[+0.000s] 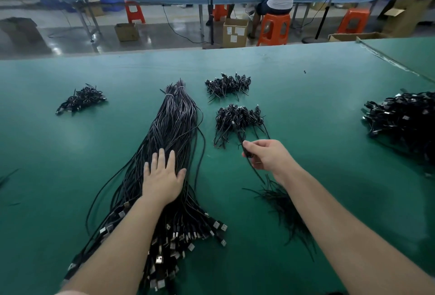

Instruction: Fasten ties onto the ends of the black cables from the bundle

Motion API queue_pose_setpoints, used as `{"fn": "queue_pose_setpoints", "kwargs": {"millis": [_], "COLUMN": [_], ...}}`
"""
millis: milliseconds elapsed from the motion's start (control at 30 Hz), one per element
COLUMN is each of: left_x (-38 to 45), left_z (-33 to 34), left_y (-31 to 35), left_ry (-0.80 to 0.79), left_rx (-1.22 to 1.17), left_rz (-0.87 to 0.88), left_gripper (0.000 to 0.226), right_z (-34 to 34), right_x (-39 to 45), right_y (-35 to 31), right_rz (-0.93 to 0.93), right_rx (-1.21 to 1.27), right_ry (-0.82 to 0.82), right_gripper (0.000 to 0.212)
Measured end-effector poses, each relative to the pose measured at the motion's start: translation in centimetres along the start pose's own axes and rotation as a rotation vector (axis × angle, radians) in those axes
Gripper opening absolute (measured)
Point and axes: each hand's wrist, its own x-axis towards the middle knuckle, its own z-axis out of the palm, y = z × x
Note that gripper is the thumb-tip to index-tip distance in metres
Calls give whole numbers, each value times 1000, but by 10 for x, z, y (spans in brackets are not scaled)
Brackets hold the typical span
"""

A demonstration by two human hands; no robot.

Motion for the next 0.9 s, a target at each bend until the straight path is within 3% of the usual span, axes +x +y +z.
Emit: {"fn": "queue_pose_setpoints", "kwargs": {"millis": [233, 467, 667, 900], "left_x": [6, 6, 7, 6], "left_z": [21, 23, 27, 25], "left_y": [-7, -4, -4, -4], "left_ry": [110, 143, 165, 155], "left_rx": [0, 1, 13, 14], "left_rz": [-2, -7, 8, 16], "left_gripper": [75, 74, 74, 74], "right_z": [-20, -20, 1, 17], "right_x": [75, 162, 197, 204], "right_y": [-40, -55, -39, -17], "right_rz": [-22, -146, -87, -140], "right_rx": [56, -380, -883, -952], "right_ry": [136, 324, 282, 342], "right_gripper": [18, 26, 36, 48]}}
